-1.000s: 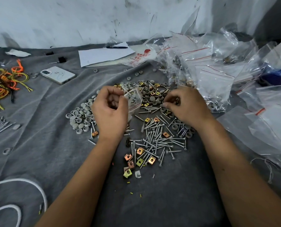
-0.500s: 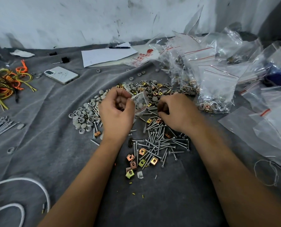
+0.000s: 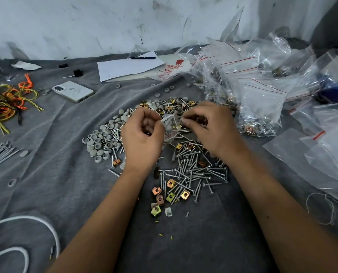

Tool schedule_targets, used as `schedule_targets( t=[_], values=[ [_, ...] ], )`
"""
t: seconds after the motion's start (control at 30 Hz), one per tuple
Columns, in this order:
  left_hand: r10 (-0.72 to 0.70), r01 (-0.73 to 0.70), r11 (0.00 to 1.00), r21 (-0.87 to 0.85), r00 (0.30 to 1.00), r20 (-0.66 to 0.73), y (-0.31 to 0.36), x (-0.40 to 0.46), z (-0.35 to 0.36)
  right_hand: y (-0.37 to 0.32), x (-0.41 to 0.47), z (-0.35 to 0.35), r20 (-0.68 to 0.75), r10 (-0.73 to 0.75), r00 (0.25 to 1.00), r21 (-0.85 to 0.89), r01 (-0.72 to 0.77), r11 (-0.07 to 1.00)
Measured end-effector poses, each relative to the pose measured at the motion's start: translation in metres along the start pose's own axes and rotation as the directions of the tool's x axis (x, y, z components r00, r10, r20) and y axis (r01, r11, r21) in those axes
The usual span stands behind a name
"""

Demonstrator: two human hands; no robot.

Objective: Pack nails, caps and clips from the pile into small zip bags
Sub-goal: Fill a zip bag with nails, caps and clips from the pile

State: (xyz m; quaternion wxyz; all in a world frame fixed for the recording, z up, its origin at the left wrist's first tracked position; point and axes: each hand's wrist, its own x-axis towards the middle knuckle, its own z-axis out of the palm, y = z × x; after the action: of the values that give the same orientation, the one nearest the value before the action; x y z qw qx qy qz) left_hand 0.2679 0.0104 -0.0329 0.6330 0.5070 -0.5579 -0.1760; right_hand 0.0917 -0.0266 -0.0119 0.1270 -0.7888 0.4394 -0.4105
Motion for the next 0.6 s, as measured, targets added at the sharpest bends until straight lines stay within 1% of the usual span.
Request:
schedule_targets(
  t=[0.03, 0.1, 0.2, 0.3, 0.33, 0.4, 0.43, 0.47, 0.5, 0.53, 0.57, 0.6],
  values=[
    [0.006, -0.006, 1.0, 0.006, 1.0, 0.005, 0.0, 0.0, 0.0, -0.003, 0.0, -0.001, -0.009, -0.041, 0.999, 0.033, 0.041, 0.999],
    [0.018, -0.019, 1.0, 0.019, 1.0, 0.016, 0.001, 0.0, -0.001, -0.007, -0.001, 0.003, 0.026, -0.116, 0.993, 0.047, 0.114, 0.992],
    [0.028, -0.029, 0.999, 0.031, 0.999, 0.036, 0.002, 0.001, -0.001, -0.009, -0.003, 0.009, 0.071, -0.156, 0.985, 0.033, 0.154, 0.988],
    [0.038, -0.039, 0.999, 0.012, 0.997, 0.061, 0.006, 0.001, -0.002, -0.006, -0.002, 0.007, 0.015, -0.112, 0.994, 0.089, 0.11, 0.99],
    [0.021, -0.02, 1.0, -0.013, 0.997, 0.072, 0.008, 0.001, -0.003, -0.006, -0.001, 0.005, -0.017, -0.085, 0.996, 0.099, 0.086, 0.991],
    [-0.063, 0.079, 0.989, -0.126, 0.99, 0.123, 0.012, 0.004, -0.006, -0.006, -0.002, 0.003, -0.069, 0.014, 0.998, 0.169, -0.002, 0.986],
    [-0.117, 0.152, 0.967, -0.206, 0.978, 0.171, 0.013, 0.006, -0.009, -0.006, -0.002, 0.003, -0.065, 0.072, 0.995, 0.234, -0.055, 0.971],
    [-0.166, 0.232, 0.927, -0.295, 0.958, 0.232, 0.016, 0.008, -0.011, -0.006, -0.003, 0.003, -0.017, 0.119, 0.993, 0.312, -0.108, 0.944],
    [-0.2, 0.311, 0.867, -0.389, 0.933, 0.3, 0.018, 0.011, -0.014, -0.007, -0.003, 0.002, 0.076, 0.139, 0.987, 0.397, -0.158, 0.904],
    [-0.215, 0.383, 0.786, -0.485, 0.905, 0.366, 0.021, 0.013, -0.017, -0.009, -0.003, 0.002, 0.195, 0.12, 0.974, 0.493, -0.203, 0.846],
    [-0.215, 0.444, 0.683, -0.58, 0.881, 0.421, 0.024, 0.015, -0.02, -0.01, -0.004, 0.002, 0.313, 0.071, 0.947, 0.593, -0.253, 0.765],
    [-0.21, 0.49, 0.562, -0.666, 0.864, 0.458, 0.026, 0.017, -0.023, -0.011, -0.004, 0.003, 0.402, 0.014, 0.916, 0.666, -0.303, 0.682]
  ],
)
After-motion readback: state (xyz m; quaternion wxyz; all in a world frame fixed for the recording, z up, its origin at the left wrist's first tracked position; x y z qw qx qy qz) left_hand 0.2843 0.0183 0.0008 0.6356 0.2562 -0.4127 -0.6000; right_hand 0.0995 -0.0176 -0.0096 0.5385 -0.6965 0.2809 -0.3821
